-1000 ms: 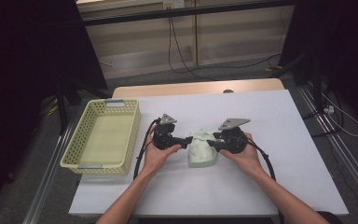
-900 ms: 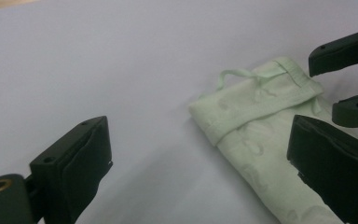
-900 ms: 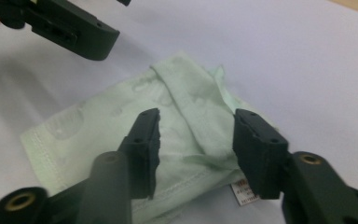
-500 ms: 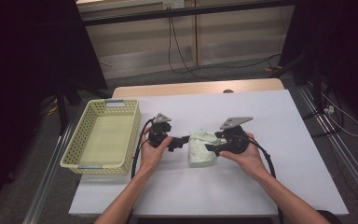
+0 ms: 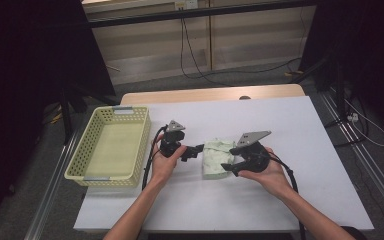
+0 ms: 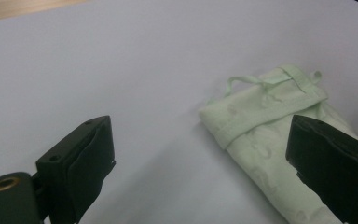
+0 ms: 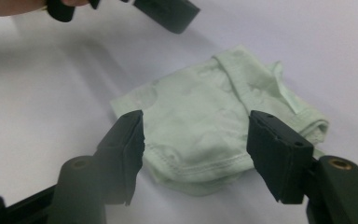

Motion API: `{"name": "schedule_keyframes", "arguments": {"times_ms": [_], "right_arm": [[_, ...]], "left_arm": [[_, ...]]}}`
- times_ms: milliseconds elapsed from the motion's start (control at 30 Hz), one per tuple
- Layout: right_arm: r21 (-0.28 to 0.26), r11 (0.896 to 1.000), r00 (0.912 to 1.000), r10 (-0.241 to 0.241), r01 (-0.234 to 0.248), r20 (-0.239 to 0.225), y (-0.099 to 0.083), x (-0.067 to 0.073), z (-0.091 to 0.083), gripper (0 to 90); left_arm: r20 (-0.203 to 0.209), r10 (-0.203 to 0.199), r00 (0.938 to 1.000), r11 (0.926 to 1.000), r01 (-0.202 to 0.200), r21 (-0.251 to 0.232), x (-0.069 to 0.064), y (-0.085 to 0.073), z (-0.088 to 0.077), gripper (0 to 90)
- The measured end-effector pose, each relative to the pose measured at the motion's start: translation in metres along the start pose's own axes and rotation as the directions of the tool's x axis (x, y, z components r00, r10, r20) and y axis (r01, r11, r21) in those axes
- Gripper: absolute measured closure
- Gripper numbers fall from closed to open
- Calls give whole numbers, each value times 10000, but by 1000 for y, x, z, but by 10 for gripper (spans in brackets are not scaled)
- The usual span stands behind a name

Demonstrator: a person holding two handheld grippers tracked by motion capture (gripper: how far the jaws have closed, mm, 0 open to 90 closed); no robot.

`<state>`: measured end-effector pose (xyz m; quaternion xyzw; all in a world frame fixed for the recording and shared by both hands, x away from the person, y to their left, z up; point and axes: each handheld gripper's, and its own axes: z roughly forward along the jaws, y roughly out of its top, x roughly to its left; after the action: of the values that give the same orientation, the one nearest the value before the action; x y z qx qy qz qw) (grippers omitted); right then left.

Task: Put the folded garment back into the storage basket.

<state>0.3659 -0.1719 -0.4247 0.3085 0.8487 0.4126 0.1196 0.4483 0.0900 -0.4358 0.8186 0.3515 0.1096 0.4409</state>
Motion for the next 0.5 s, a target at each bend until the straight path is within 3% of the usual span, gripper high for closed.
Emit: {"name": "schedule_keyframes", "arguments": {"times_ms": [167,367,500], "right_arm": [[-46,9998,9995,-219,218,-225,-4,6,0,415],[579,9944,9956,-869,889,-365,-7,14,14,465],[622,9944,9960,-833,853,-332,-9,13,18,502]], "left_arm": [[-88,-74,9999,9999,73,-79,1,0,1,77],[68,-172,9998,9997,173,-195,2,-1,5,75],[140,-230,9996,9997,230,5,2,-2,10,77]]}}
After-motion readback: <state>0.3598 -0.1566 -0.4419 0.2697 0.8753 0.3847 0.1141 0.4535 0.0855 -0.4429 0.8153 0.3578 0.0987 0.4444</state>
